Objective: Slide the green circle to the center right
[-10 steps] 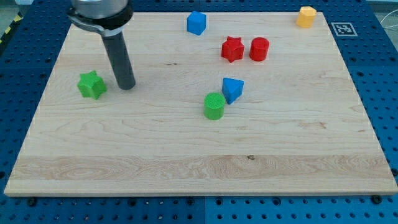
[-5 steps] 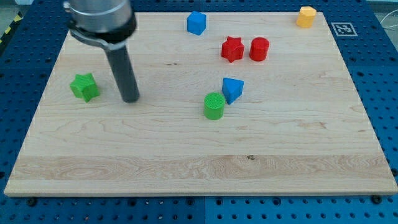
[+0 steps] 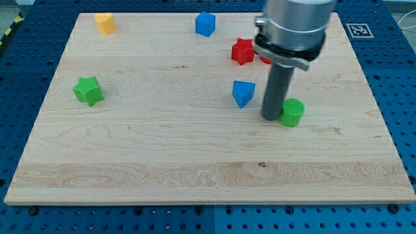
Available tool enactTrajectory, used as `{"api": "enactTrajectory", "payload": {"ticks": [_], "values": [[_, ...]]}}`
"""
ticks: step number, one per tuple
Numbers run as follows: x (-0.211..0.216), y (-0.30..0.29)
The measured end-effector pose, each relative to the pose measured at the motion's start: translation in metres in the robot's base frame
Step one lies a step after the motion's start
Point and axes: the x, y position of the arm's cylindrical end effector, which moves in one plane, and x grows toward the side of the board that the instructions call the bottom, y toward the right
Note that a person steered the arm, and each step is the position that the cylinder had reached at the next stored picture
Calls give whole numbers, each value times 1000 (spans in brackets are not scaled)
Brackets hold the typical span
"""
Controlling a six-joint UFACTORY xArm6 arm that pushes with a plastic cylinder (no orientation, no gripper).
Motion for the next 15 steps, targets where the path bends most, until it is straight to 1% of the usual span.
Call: {"api": "enactTrajectory", "payload": {"ticks": [1,2,4,5,6,7,8,9,10,11,12,15], "values": [[30,15],[34,43],[7,80],[-1,79],[32,76],[29,34],[-10,35],[-18,53],[-25,56],[-39,29],[-52,29],[-54,63]]}}
